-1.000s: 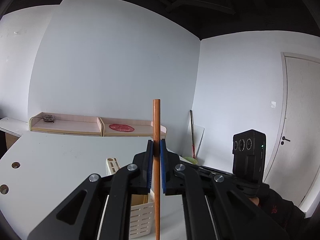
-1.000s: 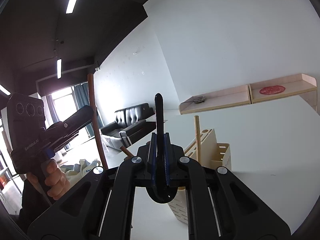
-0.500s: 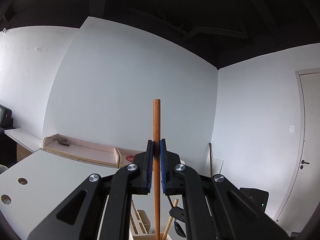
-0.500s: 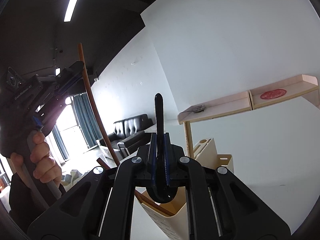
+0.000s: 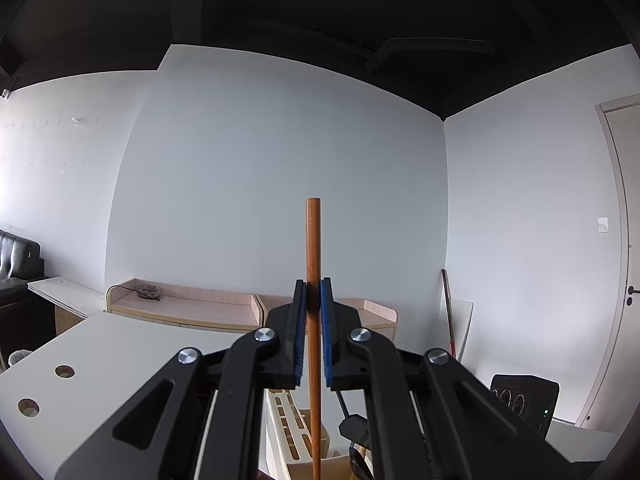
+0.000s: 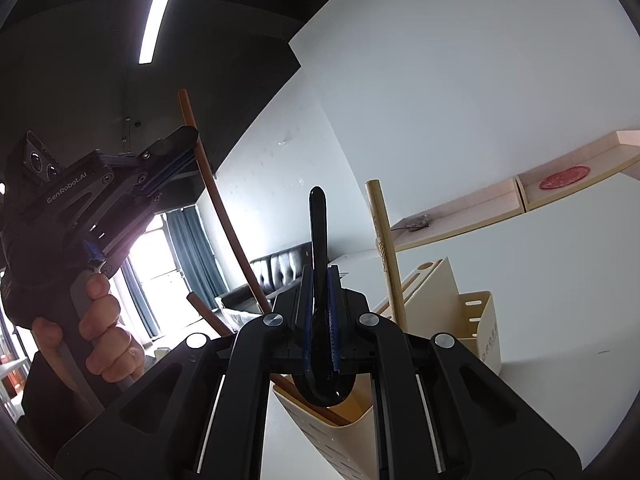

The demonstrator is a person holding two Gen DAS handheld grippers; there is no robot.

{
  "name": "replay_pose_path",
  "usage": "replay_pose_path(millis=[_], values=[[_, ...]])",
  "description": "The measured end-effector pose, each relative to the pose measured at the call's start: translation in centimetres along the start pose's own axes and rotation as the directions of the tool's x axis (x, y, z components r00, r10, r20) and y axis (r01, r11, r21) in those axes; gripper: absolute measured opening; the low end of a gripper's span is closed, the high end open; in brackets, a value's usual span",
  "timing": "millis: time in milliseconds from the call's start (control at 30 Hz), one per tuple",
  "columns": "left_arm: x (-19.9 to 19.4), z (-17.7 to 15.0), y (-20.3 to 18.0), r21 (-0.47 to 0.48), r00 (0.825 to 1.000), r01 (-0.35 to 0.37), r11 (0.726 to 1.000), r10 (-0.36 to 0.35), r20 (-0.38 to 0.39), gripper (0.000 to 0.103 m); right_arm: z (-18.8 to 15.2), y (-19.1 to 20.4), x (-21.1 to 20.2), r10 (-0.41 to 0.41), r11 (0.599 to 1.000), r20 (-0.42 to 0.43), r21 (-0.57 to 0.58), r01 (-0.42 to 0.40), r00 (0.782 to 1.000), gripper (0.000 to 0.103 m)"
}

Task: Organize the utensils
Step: 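Carry the spoon and chopstick over the holder and lower them into it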

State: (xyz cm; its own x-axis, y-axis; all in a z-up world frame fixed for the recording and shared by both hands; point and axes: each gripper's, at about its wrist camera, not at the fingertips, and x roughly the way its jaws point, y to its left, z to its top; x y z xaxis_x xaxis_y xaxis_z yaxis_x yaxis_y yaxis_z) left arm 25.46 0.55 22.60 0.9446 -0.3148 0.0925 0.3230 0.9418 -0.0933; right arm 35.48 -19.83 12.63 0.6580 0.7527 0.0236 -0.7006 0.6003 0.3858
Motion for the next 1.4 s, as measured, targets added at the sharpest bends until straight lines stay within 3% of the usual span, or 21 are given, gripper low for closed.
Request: replay_pose_path(millis=[300,733,933,1400], values=[[0.3,-0.9,0.0,0.045,0.998,-0.022,0.999,0.024,-0.052,0.007,-1.0,0.3,-1.1,-0.019,1.000,-0.003,-0.016,0.019,1.000,0.007],[1.2,-0.6,1.0,0.025,0.996,-0.035,0.999,0.037,-0.083,0.007,-1.3,0.8,-1.1,-0.024,1.000,0.050,-0.015,0.025,0.998,0.007],[1.5,-0.8,0.9,0.031,0.995,-0.037,0.999,0.040,-0.089,0.007,-2.1,0.8,-1.1,-0.035,0.997,0.041,-0.061,0.038,0.999,0.007],[1.8,-1.7,0.1,0.064,0.989,-0.047,0.997,0.055,-0.136,0.007,-2.5,-0.1,-3.4,-0.085,0.995,-0.004,-0.043,0.085,0.996,0.007]])
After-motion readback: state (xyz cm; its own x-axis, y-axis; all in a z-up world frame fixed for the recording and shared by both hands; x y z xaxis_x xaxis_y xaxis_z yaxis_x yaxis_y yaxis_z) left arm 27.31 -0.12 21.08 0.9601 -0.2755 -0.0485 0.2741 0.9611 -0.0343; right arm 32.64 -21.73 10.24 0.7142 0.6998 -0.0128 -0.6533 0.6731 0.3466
